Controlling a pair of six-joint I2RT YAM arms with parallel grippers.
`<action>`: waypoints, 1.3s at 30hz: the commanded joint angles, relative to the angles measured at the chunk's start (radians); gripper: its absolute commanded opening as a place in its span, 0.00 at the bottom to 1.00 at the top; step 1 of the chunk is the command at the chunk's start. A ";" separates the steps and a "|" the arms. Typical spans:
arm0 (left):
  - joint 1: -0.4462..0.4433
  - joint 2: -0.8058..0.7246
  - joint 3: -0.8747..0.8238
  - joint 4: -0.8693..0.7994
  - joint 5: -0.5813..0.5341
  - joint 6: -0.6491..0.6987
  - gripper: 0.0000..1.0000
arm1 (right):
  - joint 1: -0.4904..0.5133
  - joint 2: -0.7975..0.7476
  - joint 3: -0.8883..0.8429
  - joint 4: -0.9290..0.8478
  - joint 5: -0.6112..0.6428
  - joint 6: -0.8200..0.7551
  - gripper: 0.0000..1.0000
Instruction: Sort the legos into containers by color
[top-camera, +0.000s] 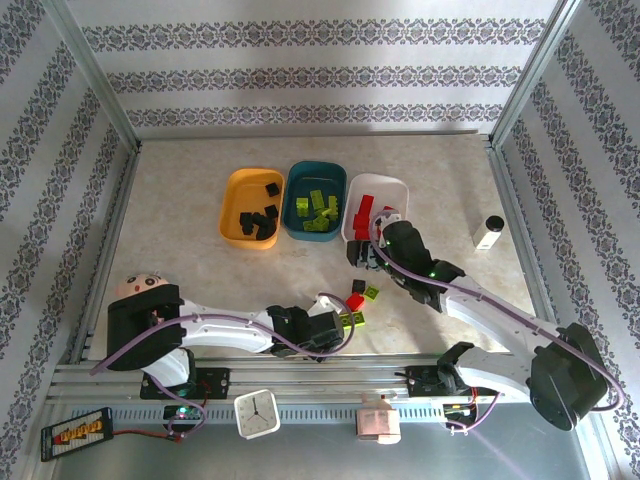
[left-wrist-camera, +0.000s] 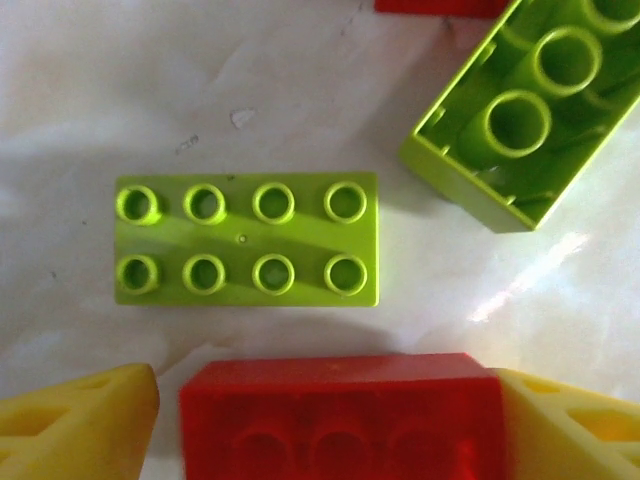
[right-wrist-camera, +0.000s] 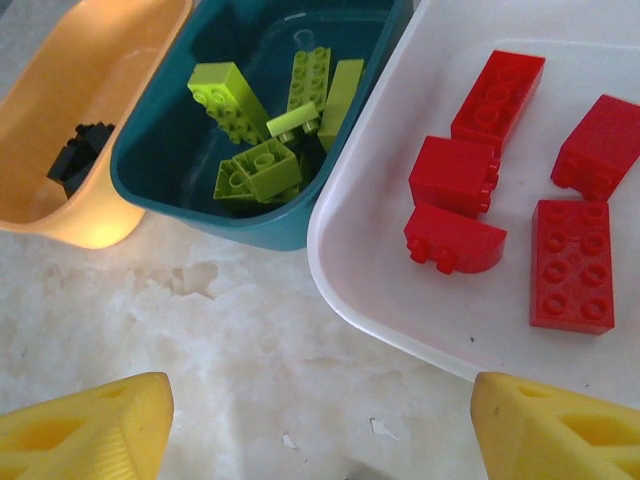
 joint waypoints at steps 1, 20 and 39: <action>-0.012 0.036 0.019 -0.023 0.004 -0.013 0.74 | -0.013 -0.022 -0.015 0.008 -0.002 0.001 0.78; 0.223 -0.334 0.008 0.012 0.108 0.075 0.54 | -0.044 -0.108 -0.046 -0.020 0.046 0.035 0.79; 0.568 0.501 0.972 -0.014 0.486 0.193 0.53 | -0.051 -0.251 -0.134 -0.125 0.074 0.069 0.79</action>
